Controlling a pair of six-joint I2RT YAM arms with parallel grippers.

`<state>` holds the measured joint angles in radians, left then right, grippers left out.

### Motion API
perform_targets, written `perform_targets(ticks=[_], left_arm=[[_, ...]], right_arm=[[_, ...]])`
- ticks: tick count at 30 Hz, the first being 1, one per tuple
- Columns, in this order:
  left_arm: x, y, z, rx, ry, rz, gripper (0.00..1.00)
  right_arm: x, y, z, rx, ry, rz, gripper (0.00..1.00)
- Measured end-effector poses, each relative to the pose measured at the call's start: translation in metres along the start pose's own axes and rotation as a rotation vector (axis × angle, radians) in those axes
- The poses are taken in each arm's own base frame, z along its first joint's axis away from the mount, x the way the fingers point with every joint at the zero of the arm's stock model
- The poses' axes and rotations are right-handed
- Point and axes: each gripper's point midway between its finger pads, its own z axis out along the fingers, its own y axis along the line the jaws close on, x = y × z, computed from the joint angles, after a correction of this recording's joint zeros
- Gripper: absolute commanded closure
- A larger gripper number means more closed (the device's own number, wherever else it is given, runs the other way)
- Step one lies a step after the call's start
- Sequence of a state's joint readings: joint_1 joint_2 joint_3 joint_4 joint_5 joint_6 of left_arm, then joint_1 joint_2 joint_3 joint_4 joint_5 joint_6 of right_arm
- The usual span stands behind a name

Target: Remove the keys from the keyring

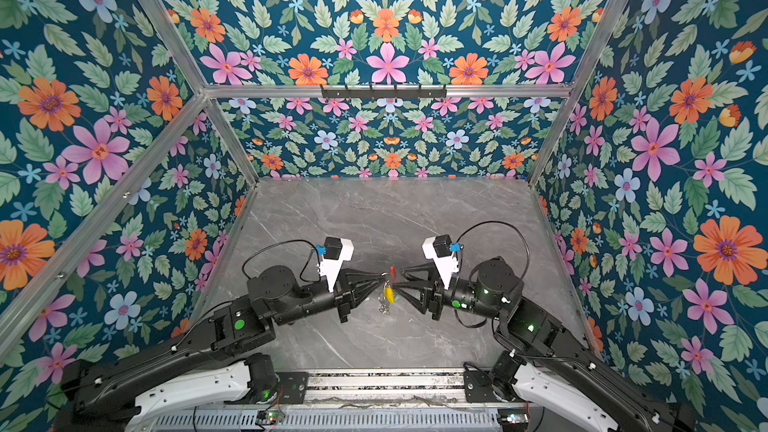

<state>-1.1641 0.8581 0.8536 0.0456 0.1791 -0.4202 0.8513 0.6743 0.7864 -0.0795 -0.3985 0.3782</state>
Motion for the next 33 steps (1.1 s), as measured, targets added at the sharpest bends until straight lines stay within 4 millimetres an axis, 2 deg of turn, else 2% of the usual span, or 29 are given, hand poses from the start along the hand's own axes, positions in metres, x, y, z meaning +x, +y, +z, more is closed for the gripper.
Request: perform_targets(ticks=[10, 16, 21, 28, 33], left_arm=[[-0.002, 0.007, 0.007, -0.067, 0.056, -0.056, 1.00], [-0.002, 0.009, 0.007, -0.083, 0.059, -0.077, 1.00], [-0.001, 0.009, 0.007, -0.079, 0.061, -0.078, 1.00], [0.004, 0.006, 0.008, -0.059, 0.079, -0.079, 1.00], [0.009, 0.005, 0.009, -0.047, 0.093, -0.081, 1.00]], right_arm=[[0.007, -0.012, -0.004, 0.065, 0.001, 0.010, 0.52], [0.019, -0.013, 0.003, 0.039, 0.051, 0.017, 0.47], [0.033, -0.013, 0.006, 0.017, 0.091, 0.019, 0.46], [0.047, -0.017, 0.012, 0.002, 0.139, 0.005, 0.46], [0.051, -0.018, 0.018, -0.011, 0.161, 0.005, 0.53]])
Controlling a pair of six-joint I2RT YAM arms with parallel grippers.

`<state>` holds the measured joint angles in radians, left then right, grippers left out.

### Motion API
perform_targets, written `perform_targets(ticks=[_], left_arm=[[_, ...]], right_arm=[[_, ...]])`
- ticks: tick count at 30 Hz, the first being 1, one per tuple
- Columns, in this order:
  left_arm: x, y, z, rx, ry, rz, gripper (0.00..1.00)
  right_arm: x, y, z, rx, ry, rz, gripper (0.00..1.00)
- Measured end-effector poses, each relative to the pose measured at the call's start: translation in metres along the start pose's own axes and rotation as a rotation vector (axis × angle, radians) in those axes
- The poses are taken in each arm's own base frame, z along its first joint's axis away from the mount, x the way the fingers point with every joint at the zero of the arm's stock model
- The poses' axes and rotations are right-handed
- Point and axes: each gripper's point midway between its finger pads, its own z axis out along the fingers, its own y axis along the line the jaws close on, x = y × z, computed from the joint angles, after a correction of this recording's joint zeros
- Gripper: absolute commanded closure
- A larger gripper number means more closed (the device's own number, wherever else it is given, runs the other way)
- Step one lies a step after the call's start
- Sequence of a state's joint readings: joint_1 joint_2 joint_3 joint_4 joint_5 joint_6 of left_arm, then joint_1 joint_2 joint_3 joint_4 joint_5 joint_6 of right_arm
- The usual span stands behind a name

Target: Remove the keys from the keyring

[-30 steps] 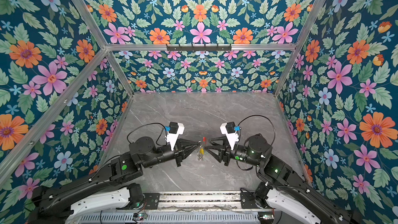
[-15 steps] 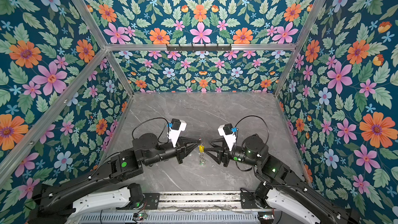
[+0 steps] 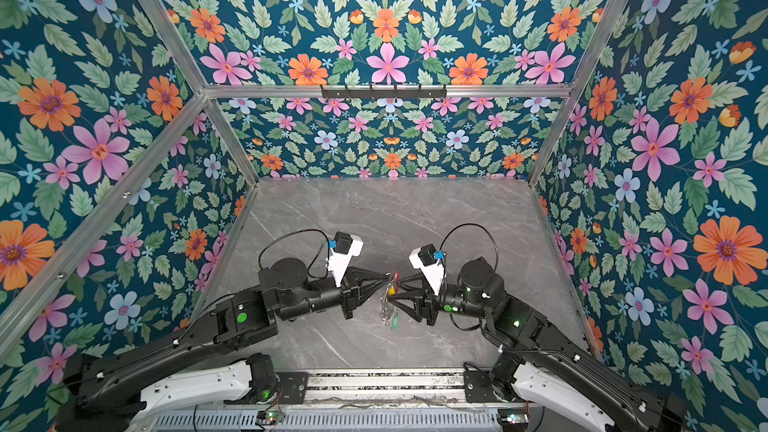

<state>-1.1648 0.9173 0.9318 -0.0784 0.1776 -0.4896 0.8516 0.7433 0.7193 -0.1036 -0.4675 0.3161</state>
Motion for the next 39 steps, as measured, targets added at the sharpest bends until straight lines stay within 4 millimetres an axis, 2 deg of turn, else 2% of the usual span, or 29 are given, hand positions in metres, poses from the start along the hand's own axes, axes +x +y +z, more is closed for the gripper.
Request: perform_targets(ticks=[13, 20, 29, 39], left_arm=[[-0.001, -0.001, 0.000, 0.012, -0.013, 0.002, 1.00], [-0.002, -0.002, 0.000, 0.015, -0.019, 0.003, 1.00], [0.000, -0.002, 0.000, 0.020, -0.014, 0.003, 1.00], [0.003, -0.002, -0.003, 0.024, -0.011, 0.032, 1.00]], right_arm=[[-0.003, 0.011, 0.003, -0.069, -0.019, -0.006, 0.69], [-0.006, 0.012, 0.003, -0.072, -0.031, -0.013, 0.71], [-0.006, 0.012, 0.001, -0.071, -0.031, -0.012, 1.00], [-0.006, 0.013, -0.009, -0.040, -0.023, -0.006, 1.00]])
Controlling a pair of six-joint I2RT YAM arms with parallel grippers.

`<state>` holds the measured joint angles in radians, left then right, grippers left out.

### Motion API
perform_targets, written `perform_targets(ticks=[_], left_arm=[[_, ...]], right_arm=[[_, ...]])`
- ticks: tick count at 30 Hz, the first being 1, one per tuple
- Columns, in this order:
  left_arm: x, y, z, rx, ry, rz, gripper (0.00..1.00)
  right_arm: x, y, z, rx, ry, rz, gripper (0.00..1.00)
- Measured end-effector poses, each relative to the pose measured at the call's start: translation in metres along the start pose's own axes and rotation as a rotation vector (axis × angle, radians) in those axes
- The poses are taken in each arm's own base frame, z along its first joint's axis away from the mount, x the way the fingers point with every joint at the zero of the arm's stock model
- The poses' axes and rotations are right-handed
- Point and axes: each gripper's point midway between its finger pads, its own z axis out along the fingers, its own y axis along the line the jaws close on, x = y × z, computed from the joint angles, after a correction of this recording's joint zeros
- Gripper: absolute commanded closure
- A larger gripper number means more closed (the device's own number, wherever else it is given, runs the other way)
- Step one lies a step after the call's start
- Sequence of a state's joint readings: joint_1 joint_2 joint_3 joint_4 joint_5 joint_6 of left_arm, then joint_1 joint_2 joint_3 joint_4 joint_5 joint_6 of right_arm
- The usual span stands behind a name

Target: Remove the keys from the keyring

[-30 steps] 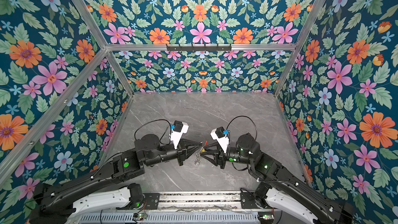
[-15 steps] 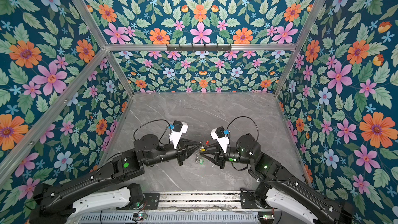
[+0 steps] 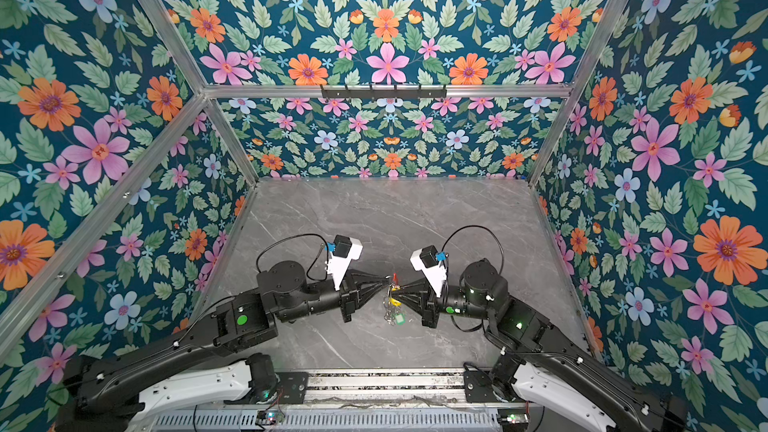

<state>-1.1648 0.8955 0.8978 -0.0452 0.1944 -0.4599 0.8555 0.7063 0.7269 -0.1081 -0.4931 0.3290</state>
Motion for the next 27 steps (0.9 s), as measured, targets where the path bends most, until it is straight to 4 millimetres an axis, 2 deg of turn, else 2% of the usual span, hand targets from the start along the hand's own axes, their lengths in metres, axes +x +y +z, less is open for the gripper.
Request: perform_targets(ticks=[6, 27], left_arm=[[0.007, 0.004, 0.001, -0.012, 0.014, 0.031, 1.00], [0.018, 0.026, 0.010, -0.143, 0.037, 0.090, 1.00]], right_arm=[[-0.001, 0.000, -0.003, 0.019, 0.014, 0.011, 1.00], [0.007, -0.029, -0.003, 0.170, 0.032, 0.038, 1.00]])
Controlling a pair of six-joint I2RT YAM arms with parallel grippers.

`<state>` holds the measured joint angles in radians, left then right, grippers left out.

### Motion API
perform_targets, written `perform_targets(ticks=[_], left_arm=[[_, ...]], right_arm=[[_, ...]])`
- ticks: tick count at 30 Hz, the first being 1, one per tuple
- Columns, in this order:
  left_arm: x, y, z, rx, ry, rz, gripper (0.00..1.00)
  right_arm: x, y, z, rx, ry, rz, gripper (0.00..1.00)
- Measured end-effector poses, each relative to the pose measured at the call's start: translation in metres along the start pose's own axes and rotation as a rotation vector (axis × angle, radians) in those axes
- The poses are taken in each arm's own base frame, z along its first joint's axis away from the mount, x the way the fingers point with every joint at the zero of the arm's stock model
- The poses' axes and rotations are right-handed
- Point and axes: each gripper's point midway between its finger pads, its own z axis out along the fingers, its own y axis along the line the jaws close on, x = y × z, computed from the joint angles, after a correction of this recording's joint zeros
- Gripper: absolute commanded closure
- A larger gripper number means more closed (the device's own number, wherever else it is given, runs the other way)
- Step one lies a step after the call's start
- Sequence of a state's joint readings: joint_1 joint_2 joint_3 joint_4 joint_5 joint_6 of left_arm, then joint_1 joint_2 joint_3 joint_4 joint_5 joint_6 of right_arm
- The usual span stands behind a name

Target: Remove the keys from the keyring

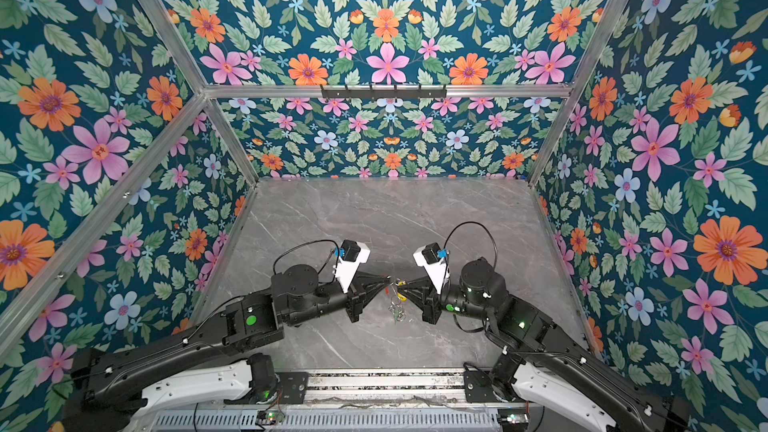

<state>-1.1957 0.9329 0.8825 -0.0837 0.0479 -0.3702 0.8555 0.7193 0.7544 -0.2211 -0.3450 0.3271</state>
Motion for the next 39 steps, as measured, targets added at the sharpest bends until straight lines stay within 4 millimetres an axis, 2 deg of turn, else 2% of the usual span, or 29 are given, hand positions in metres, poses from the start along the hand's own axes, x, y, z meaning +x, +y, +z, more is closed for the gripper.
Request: perform_targets(ticks=[7, 23, 39], left_arm=[[0.005, 0.004, 0.002, -0.015, 0.009, 0.013, 1.00], [0.003, 0.009, 0.007, -0.043, -0.005, 0.015, 1.00], [0.009, 0.016, 0.009, -0.080, 0.013, 0.019, 1.00]], right_arm=[[0.000, -0.007, 0.001, 0.042, 0.000, -0.012, 1.00], [-0.010, -0.009, -0.001, 0.072, -0.015, -0.040, 1.00], [-0.016, -0.011, 0.004, 0.122, 0.102, -0.057, 1.00]])
